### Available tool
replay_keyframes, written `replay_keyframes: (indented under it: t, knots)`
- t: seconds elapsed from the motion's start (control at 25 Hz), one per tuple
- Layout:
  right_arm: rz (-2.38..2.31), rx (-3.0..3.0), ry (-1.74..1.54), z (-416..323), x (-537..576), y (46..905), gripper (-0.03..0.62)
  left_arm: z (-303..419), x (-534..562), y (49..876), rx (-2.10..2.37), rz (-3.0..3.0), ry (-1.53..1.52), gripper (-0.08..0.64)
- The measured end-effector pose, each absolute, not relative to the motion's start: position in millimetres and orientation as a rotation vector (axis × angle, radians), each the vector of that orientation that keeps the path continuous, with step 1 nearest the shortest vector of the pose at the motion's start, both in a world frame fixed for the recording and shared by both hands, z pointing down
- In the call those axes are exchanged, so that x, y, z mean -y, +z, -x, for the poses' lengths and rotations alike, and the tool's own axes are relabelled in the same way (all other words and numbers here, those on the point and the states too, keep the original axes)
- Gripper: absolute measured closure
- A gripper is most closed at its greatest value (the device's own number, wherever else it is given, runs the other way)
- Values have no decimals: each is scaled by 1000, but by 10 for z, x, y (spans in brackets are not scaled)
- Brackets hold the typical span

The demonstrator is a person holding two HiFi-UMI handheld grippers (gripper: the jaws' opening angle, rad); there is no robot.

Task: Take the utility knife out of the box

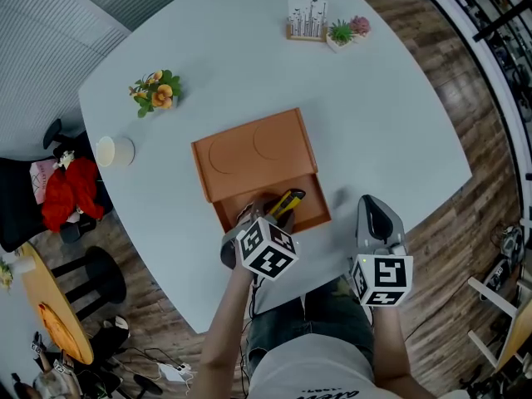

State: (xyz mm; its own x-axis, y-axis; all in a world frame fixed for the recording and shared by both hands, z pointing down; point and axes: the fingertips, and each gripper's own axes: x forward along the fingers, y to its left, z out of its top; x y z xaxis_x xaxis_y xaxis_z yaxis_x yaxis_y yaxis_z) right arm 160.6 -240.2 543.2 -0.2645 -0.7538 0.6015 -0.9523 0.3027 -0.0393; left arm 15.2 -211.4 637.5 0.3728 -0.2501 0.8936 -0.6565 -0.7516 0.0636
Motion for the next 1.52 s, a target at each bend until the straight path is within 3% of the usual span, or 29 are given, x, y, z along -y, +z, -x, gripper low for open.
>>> replay_keyframes:
  t: [0.6,1.52]
  knots:
    - [-1534,2150,490,-1433,2363,5161,561,-66,2147,5677,951,-2344,1049,417]
    - [-1564,2333,250,-913,2285,4339,561,711,2028,4452,1452,-2376,674,417]
